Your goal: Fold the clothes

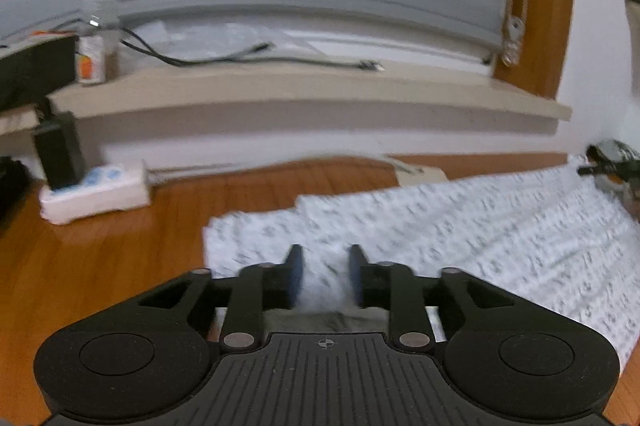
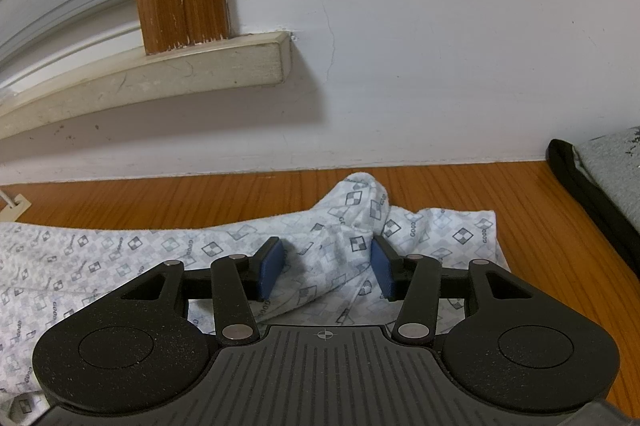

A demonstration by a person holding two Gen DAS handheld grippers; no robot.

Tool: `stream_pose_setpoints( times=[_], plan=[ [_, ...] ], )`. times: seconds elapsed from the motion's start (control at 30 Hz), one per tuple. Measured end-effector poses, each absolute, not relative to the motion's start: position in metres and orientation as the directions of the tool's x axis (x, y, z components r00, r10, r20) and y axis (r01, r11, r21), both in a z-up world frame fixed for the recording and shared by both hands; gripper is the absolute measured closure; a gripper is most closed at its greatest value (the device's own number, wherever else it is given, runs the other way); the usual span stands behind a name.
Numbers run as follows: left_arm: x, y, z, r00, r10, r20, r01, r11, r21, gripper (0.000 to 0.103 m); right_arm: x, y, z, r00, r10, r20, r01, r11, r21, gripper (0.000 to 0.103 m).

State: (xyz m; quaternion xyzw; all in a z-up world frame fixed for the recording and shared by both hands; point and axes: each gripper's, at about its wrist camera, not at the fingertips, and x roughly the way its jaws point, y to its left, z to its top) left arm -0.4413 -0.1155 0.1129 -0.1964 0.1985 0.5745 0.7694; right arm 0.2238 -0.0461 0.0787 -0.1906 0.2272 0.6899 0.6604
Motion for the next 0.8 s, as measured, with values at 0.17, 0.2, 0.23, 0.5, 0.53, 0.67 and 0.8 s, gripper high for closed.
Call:
stream_pose_setpoints(
  times=[0.17, 0.2, 0.23, 0.5, 0.53, 0.67, 0.8],
  plan=[
    [-0.469, -0.109, 0.122, 0.225, 0.819, -0.528, -0.974, 0.208, -0.092, 0.059, 0.224, -0.046, 0.079, -0.060, 0.824, -0.563, -0.998, -0.030, 0.062, 0.051],
    [-0.471, -0.106, 0.120, 0.218, 0.815, -0.538, -0.975, 0.202, -0.089, 0.059, 0.223, -0.046, 0.079, -0.060, 0.824, -0.564, -0.998, -0.032, 0.060, 0.051],
    [-0.473, -0.104, 0.118, 0.211, 0.810, -0.547, -0.977, 0.196, -0.087, 0.059, 0.223, -0.045, 0.079, -0.059, 0.824, -0.564, -0.998, -0.032, 0.058, 0.050],
    [-0.484, -0.115, 0.101, 0.159, 0.754, -0.638, -0.981, 0.194, -0.014, 0.061, 0.223, -0.044, 0.078, -0.060, 0.823, -0.565, -0.998, -0.032, 0.059, 0.050],
    [-0.487, -0.118, 0.102, 0.150, 0.756, -0.638, -0.982, 0.186, -0.010, 0.061, 0.223, -0.044, 0.078, -0.061, 0.823, -0.565, -0.998, -0.033, 0.059, 0.050],
    [-0.488, -0.121, 0.109, 0.130, 0.773, -0.621, -0.986, 0.167, 0.002, 0.063, 0.223, -0.044, 0.079, -0.061, 0.825, -0.562, -0.998, -0.034, 0.058, 0.049],
    [-0.463, -0.111, 0.127, 0.167, 0.811, -0.560, -0.979, 0.203, 0.002, 0.052, 0.228, -0.054, 0.086, -0.106, 0.842, -0.528, -0.994, -0.071, 0.086, 0.037]
  ],
)
